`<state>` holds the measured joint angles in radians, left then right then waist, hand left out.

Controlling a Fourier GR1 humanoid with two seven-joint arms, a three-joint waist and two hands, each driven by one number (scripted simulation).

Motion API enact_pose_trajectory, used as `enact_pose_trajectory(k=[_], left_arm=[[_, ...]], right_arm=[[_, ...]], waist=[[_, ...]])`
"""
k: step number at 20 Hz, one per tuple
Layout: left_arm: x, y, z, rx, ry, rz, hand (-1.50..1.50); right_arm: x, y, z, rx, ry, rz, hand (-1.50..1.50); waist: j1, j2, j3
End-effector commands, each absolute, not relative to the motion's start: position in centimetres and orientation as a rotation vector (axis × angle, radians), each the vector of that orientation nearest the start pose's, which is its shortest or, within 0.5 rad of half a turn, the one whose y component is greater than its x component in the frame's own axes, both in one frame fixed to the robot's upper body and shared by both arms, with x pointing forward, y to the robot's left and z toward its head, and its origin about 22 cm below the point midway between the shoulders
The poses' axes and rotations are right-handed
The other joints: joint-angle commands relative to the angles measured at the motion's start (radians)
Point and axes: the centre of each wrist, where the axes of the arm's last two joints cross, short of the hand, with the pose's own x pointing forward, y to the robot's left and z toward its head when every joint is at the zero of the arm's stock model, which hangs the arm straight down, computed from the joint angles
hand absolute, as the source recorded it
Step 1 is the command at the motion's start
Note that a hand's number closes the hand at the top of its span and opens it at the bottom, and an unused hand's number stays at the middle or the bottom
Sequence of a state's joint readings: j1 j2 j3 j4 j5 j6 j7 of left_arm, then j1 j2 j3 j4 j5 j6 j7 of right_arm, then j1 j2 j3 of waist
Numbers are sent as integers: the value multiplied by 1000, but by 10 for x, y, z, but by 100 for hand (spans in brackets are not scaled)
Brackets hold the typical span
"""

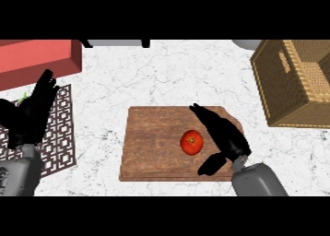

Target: Pick the tomato from the cutting board and place it in the basket

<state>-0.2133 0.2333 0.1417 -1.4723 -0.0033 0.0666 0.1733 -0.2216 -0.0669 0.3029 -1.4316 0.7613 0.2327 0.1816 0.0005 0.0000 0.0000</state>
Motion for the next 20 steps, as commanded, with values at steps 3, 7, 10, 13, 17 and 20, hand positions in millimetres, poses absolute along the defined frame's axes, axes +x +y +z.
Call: enact_pose_trajectory(k=[3,7,10,13,17,20], left_arm=[[282,286,51,289,-1509,-16,0],[277,301,48,283,-1508,-38,0],[272,297,41,291,-1522,-23,0],[288,275,52,290,-1520,-24,0],[280,292,52,293,-1531,-35,0],[299,302,61,267,-1511,-34,0]], right_arm=[[287,-139,7,-363,-1336,1117,-150],[289,-147,-16,-356,-1324,1140,-150],[301,-148,-18,-375,-1303,1140,-150],[278,-120,-24,-369,-1294,1151,-150],[292,-137,-32,-310,-1279,1216,-150],[286,-122,-44,-255,-1243,1335,150]], waist=[[1,0,0],[2,0,0],[3,0,0],[1,0,0],[2,0,0],[3,2,0]])
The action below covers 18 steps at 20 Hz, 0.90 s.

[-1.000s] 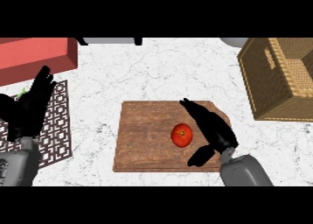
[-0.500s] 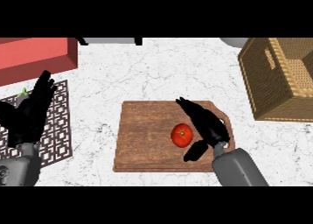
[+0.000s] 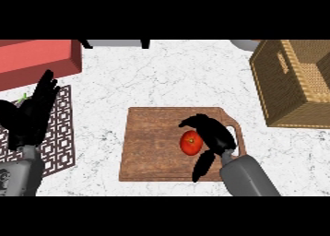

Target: Pick the tomato from the cutting board and place it in the basket

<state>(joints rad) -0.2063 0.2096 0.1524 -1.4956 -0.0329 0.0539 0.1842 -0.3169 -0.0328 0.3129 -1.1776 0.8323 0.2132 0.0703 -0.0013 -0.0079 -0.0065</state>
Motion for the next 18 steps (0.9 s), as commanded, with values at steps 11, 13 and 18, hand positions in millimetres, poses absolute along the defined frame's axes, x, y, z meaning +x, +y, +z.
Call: enact_pose_trajectory(k=[11,13,18], left_arm=[[290,297,35,281,-1523,-16,0],[290,282,55,283,-1519,-16,0],[275,304,45,311,-1517,-2,0]], right_arm=[[275,-137,-56,-206,-1288,1295,150],[251,-147,-64,-172,-1279,1305,150],[159,-236,-110,-42,-1293,1417,150]], waist=[[0,9,6],[-3,6,7],[-21,2,7]])
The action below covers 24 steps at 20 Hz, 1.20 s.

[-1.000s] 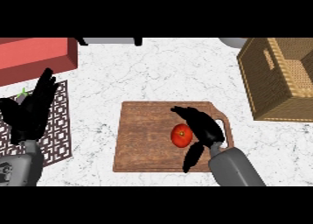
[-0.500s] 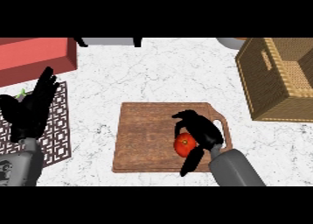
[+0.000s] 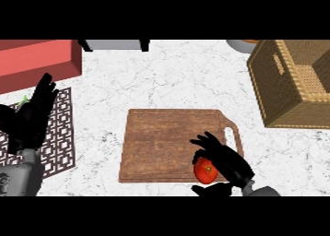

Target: Pick the tomato from the cutting board and place it in the basket

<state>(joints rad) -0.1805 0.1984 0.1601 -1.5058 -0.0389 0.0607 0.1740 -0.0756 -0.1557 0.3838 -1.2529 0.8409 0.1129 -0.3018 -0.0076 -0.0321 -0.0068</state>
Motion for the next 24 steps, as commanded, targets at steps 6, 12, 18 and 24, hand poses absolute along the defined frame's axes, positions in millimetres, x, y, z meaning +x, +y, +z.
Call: enact_pose_trajectory(k=[6,12,18,24], left_arm=[[276,304,47,323,-1523,-6,0],[282,289,59,307,-1510,-6,0],[278,293,44,307,-1504,-15,0],[282,301,45,291,-1502,-11,0]], right_arm=[[127,-279,-98,42,-1524,1098,150],[103,-276,-54,188,-1745,824,150],[98,-309,37,85,-1848,776,150],[104,-316,103,-38,-1838,726,150]], waist=[[-18,29,7],[-19,25,6],[-16,28,4],[-3,31,5]])
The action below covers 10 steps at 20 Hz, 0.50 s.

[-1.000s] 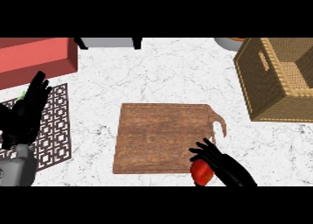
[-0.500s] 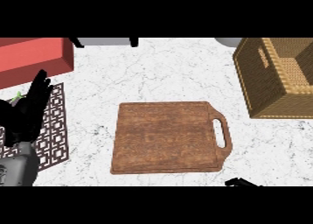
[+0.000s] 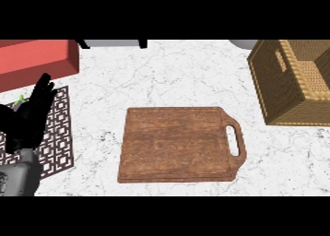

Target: Pick the tomato from the cutting board and place it in the basket

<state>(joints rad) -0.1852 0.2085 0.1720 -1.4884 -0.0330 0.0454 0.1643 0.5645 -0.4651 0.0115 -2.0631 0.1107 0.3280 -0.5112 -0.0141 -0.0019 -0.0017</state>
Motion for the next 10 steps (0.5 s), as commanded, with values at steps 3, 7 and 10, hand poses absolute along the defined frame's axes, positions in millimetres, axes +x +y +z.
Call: enact_pose_trajectory(k=[3,7,10], left_arm=[[285,285,40,283,-1502,-5,0],[290,283,57,280,-1524,-25,0],[295,283,51,287,-1520,-32,0]], right_arm=[[117,-314,130,-46,-1846,598,150],[141,-306,153,-65,-1848,464,150],[170,-302,174,-144,-1862,434,150]], waist=[[10,3,-1],[20,3,0],[22,5,1]])
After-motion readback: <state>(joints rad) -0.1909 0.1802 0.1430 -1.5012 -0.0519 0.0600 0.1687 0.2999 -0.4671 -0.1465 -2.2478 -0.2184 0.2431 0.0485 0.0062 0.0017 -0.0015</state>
